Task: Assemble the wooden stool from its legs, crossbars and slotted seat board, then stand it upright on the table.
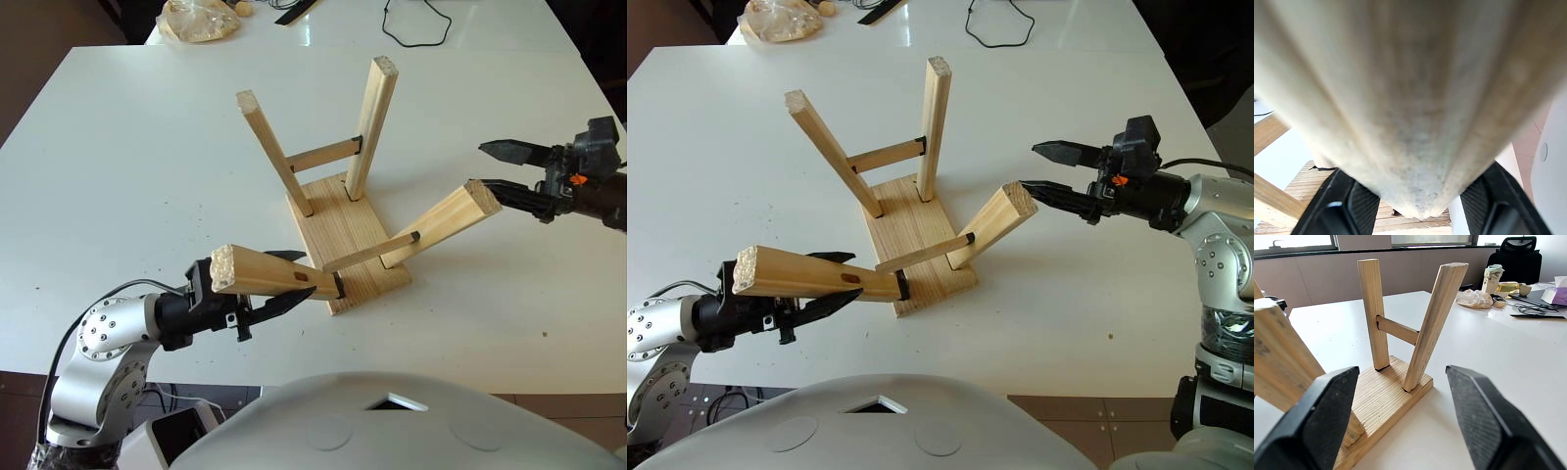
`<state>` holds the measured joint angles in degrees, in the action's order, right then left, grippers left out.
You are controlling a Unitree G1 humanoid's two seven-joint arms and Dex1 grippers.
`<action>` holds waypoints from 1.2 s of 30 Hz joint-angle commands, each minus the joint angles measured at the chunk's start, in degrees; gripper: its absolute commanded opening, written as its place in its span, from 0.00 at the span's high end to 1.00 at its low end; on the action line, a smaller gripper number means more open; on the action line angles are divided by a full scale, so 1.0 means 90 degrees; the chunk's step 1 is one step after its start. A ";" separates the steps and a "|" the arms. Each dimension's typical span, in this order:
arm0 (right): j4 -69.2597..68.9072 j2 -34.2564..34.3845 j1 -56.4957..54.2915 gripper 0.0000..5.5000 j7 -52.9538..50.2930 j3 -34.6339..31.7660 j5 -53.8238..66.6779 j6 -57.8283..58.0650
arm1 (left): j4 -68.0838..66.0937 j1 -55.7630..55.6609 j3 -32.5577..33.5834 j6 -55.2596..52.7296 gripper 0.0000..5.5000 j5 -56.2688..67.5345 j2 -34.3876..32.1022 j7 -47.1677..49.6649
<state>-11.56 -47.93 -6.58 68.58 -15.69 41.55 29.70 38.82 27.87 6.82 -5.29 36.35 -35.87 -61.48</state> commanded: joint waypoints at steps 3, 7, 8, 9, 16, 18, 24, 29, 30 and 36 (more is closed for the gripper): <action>0.0048 -0.0074 -0.0011 0.40 0.0032 0.0018 -0.0112 -0.0087 | -0.0245 0.0043 -0.0156 0.0115 0.63 -0.0339 -0.0244 -0.0140; -0.0025 -0.0030 0.0061 0.40 -0.0013 -0.0010 -0.0106 -0.0102 | -0.0519 -0.0086 -0.0235 0.0262 0.63 -0.0589 -0.0403 -0.0201; -0.0027 -0.0029 0.0089 0.40 -0.0008 -0.0011 -0.0119 -0.0118 | -0.0558 -0.0091 -0.0245 0.0288 0.63 -0.0625 -0.0432 -0.0186; -0.0025 -0.0030 0.0117 0.40 -0.0006 -0.0016 -0.0129 -0.0136 | -0.0583 -0.0090 -0.0259 0.0308 0.63 -0.0637 -0.0457 -0.0176; -0.0042 -0.0022 0.0183 0.40 -0.0028 0.0014 -0.0177 -0.0197 | -0.0431 -0.0301 -0.0219 -0.0127 0.63 -0.0263 -0.0501 0.0245; -0.0053 -0.0018 0.0222 0.40 -0.0035 0.0006 -0.0196 -0.0214 | -0.0446 -0.0328 -0.0215 -0.0193 0.63 -0.0308 -0.0536 0.0317; -0.0105 -0.0022 0.0356 0.40 -0.0054 0.0022 -0.0259 -0.0300 | -0.0437 -0.0373 -0.0355 -0.0393 0.63 -0.0536 -0.0666 0.0496; -0.0131 -0.0025 0.0424 0.40 -0.0071 0.0028 -0.0291 -0.0347 | -0.0416 -0.0312 -0.0497 -0.0453 0.63 -0.0936 -0.0903 0.0528; -0.0136 -0.0028 0.0428 0.40 -0.0073 0.0025 -0.0292 -0.0349 | -0.0420 -0.0317 -0.0526 -0.0496 0.63 -0.1008 -0.0956 0.0560; -0.0181 -0.0004 0.0475 0.40 -0.0097 0.0036 -0.0323 -0.0369 | -0.0430 -0.0454 -0.0647 -0.0693 0.63 -0.1140 -0.1121 0.0788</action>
<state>-12.46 -47.88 -2.87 68.00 -15.68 39.34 26.93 37.77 22.64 1.86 -6.89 31.36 -43.09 -55.80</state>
